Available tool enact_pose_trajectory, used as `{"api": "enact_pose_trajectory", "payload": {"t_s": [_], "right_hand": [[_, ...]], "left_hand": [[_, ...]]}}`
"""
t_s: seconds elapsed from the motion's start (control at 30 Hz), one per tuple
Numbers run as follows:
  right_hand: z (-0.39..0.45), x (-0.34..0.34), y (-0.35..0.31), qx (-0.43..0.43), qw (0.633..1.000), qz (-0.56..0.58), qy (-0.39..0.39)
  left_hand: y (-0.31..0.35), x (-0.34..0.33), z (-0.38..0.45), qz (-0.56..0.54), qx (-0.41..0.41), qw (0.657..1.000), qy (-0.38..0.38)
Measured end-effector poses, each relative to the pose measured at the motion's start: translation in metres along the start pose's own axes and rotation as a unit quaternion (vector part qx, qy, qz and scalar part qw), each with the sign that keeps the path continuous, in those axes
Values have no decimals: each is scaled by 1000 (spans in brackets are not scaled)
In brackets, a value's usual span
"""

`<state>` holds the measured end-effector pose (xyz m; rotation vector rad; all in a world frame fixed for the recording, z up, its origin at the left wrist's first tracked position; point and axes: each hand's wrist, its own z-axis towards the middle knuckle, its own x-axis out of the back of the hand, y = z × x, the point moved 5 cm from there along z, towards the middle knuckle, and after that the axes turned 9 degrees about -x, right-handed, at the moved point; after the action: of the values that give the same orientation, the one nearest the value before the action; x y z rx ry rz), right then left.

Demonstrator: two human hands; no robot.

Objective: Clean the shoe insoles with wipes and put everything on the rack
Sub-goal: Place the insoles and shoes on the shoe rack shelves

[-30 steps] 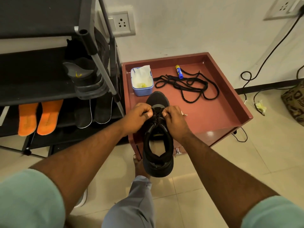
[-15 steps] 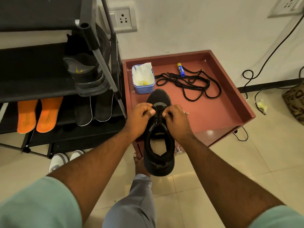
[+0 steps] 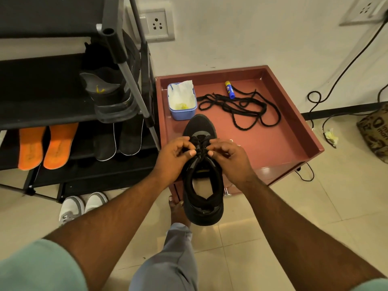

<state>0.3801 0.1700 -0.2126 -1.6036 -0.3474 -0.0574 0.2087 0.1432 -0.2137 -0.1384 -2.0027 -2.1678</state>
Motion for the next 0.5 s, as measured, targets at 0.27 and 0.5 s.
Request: {"api": "enact_pose_trajectory", "payload": {"t_s": [0.27,0.5], "right_hand": [[6,-3,2,-13,999,-33,-37],[3,-10,-10,81,971,-226,-9]], "left_hand": [[9,-4,5,114,-42,992,29],[10,-5,-4,128,-84,987,45]]}}
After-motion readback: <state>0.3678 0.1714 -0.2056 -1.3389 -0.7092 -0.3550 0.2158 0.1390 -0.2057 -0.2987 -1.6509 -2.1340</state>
